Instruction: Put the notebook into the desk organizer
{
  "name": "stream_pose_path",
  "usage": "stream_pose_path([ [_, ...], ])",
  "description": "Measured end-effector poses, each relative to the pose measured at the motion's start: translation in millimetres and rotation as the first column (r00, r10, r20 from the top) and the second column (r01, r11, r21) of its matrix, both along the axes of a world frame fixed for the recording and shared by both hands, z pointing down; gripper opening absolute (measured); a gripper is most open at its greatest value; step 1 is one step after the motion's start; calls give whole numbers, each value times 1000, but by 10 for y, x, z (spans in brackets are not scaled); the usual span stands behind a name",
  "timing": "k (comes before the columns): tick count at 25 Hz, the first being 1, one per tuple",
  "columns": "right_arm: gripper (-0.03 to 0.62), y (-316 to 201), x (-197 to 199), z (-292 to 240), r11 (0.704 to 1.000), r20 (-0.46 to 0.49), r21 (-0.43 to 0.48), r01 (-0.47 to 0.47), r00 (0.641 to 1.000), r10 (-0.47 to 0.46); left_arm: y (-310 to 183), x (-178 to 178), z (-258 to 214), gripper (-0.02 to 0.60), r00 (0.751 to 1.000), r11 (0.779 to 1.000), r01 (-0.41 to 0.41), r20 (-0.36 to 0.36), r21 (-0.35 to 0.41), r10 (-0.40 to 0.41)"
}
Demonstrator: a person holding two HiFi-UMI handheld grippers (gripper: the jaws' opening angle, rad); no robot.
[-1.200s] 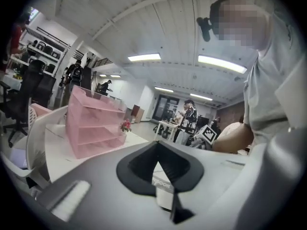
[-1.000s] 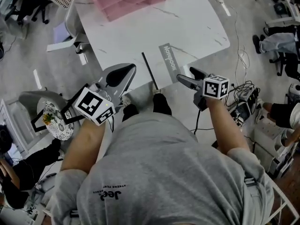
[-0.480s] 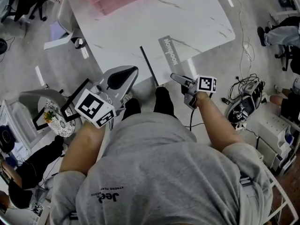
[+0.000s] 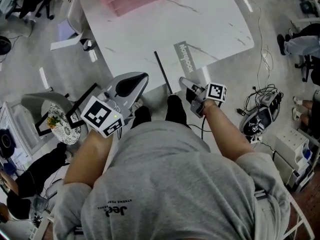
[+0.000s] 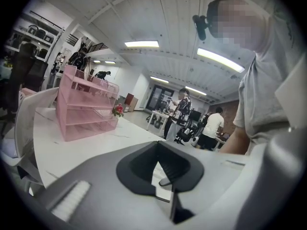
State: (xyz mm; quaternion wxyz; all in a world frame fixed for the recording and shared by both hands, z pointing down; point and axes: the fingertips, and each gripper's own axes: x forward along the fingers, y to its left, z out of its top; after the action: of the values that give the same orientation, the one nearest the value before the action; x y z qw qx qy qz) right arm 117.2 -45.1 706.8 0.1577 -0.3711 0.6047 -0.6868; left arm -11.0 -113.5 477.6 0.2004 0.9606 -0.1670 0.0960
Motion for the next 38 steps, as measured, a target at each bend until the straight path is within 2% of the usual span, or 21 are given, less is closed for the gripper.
stream_pose_path([
  [2,22,-34,2,-108,999,3,36,0,1000,0,-9,-22,-3,58,1000,1000,5,-1,-2,-5],
  [3,12,-48,-6,-168,998,-1,54,9,1000,-9,-18,-40,-4,58,1000,1000,9,-2,-2,-9],
  [10,11,-208,46,-698,985,5,165,42,999,-43,-125,-176,-110,58,999,999,44,-22,13,-43],
  [19,11,-936,-77,-1209,958,-4,282,56,998,-57,-252,-454,-216,58,993,994,111,-39,23,-110],
  [29,11,-1786,-184,-1045,973,-31,231,-5,999,13,-412,-858,-193,58,982,983,184,-34,11,-183],
  [38,11,-2209,-405,-776,988,-41,152,-18,999,24,-562,-1055,-148,58,975,976,219,-31,0,-219],
])
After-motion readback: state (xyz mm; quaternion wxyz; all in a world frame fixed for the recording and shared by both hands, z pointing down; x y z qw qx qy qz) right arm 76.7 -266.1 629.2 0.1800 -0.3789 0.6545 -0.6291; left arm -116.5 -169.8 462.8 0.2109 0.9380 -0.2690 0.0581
